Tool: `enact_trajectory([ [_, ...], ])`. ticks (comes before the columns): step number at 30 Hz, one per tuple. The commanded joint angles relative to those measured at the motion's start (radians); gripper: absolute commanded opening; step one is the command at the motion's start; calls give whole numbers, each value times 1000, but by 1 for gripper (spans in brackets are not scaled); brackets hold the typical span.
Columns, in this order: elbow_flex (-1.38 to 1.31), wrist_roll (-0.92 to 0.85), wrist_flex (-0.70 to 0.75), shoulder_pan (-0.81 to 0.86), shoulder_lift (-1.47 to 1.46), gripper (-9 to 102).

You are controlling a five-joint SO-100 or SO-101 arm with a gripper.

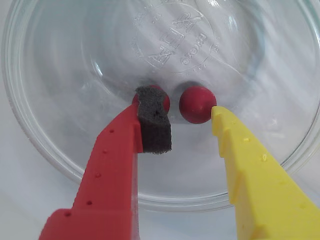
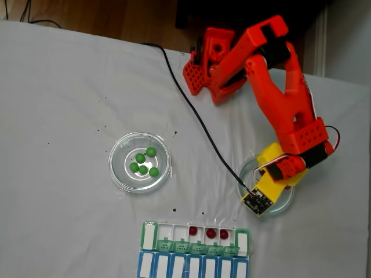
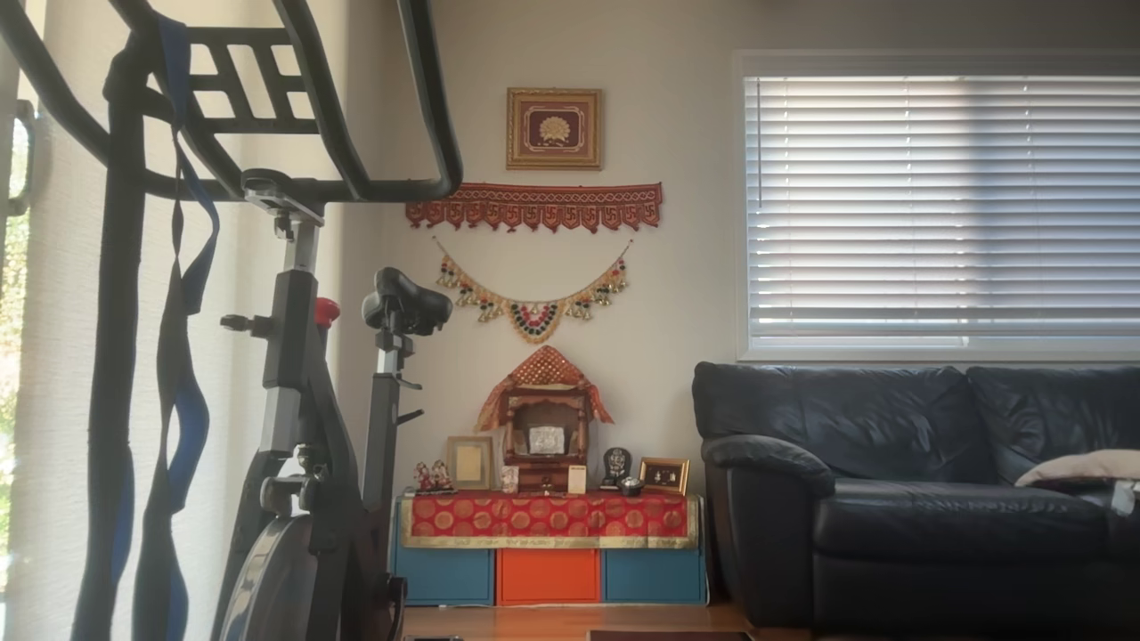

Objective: Sort medicines into box.

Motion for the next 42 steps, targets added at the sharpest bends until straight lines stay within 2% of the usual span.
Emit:
enact_trajectory([
  [1,-6,3,-2,-14,25,16],
  [25,-71,-2,133,14,3,22],
  [42,-77,198,135,-37,-25,17],
])
